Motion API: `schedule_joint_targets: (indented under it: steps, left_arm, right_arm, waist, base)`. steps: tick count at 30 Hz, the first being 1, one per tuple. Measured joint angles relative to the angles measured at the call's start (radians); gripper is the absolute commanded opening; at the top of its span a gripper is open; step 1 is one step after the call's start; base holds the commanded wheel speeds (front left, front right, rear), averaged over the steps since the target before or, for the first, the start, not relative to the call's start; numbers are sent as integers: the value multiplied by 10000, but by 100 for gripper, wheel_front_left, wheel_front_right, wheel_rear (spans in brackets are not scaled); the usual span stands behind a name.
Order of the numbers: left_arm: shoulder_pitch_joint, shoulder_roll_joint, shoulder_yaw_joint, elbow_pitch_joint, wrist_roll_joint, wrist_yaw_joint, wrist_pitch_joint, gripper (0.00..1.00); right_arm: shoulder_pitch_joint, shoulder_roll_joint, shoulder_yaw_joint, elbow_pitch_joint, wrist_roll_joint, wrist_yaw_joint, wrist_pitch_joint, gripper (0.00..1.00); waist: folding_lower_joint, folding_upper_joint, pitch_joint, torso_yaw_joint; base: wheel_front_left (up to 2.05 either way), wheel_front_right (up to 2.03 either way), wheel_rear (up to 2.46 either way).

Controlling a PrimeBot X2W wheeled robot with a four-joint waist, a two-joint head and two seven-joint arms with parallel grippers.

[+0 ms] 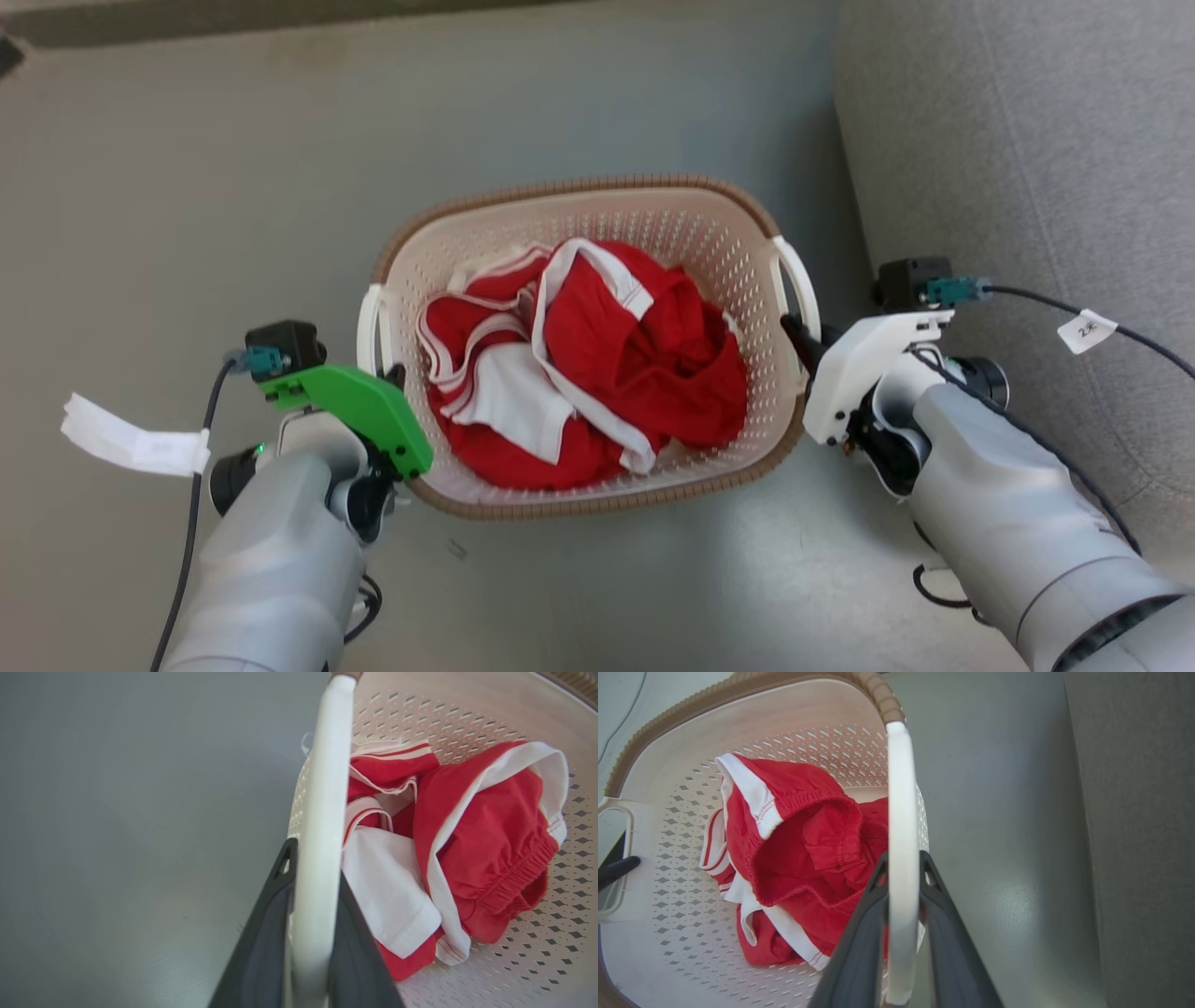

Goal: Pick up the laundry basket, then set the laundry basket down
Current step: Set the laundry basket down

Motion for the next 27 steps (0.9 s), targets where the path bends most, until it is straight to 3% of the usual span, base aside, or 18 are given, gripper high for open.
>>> schedule_joint_targets:
  steps: [27]
  left_arm:
    - [-2838,31,-61,-431,662,433,-1603,0]
  right_arm:
    - [-2807,-470,38,-497,-834,-441,-1482,0]
  waist:
    - [2,0,3905,164]
  base:
    - [0,0,0]
